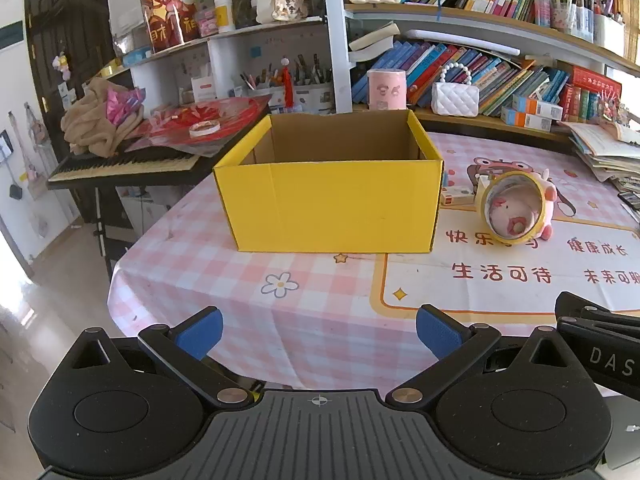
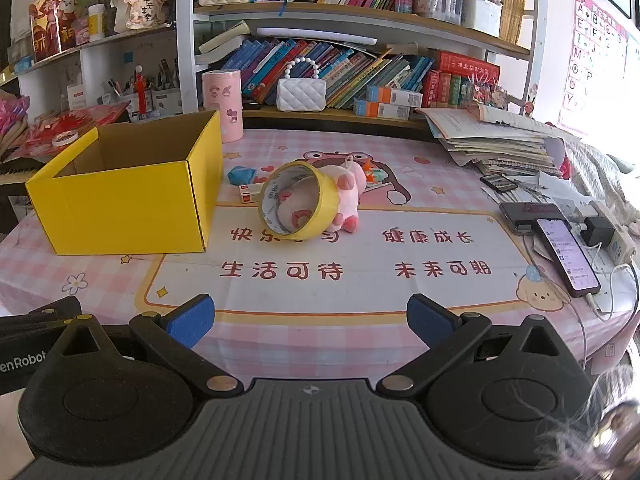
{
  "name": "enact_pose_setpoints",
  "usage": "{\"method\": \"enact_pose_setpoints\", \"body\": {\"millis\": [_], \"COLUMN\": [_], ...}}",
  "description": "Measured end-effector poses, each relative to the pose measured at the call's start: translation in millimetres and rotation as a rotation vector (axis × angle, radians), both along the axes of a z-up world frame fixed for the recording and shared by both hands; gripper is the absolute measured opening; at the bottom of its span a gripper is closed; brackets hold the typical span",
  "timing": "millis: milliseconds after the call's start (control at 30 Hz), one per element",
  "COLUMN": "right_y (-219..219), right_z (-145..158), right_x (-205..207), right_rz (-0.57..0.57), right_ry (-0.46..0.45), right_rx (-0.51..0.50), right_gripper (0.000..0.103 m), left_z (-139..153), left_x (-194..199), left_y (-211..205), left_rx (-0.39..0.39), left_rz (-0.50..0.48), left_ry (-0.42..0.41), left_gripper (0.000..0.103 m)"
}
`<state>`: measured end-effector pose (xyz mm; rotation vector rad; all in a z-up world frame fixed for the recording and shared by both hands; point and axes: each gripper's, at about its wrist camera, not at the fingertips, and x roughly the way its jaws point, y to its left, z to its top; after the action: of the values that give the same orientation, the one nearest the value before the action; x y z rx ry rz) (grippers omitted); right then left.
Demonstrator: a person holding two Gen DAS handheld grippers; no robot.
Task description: Organize objects
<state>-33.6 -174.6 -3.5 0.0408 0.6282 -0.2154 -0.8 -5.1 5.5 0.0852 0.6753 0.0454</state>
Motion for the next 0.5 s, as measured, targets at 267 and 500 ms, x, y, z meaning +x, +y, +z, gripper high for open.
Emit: {"method": "enact_pose_setpoints", "body": {"millis": [267,500], "right_y": [-0.5,-0.5], "right_z": [1.1,1.4], "right_x": [-0.6,-0.2], "right_rz": [-0.007,-0.007], "right_ry": [-0.005,-0.004], "right_rx": [-0.005,-0.003], "right_gripper": [0.103,0.103], "left_z": [1.0,2.4], "left_x": [-1.0,0.5], "left_y": [0.0,0.8], "left_rx": [-0.009,-0.011], "left_rz": [-0.013,-0.013], "left_ry": [-0.007,0.000], "left_gripper": [0.103,0.103]}}
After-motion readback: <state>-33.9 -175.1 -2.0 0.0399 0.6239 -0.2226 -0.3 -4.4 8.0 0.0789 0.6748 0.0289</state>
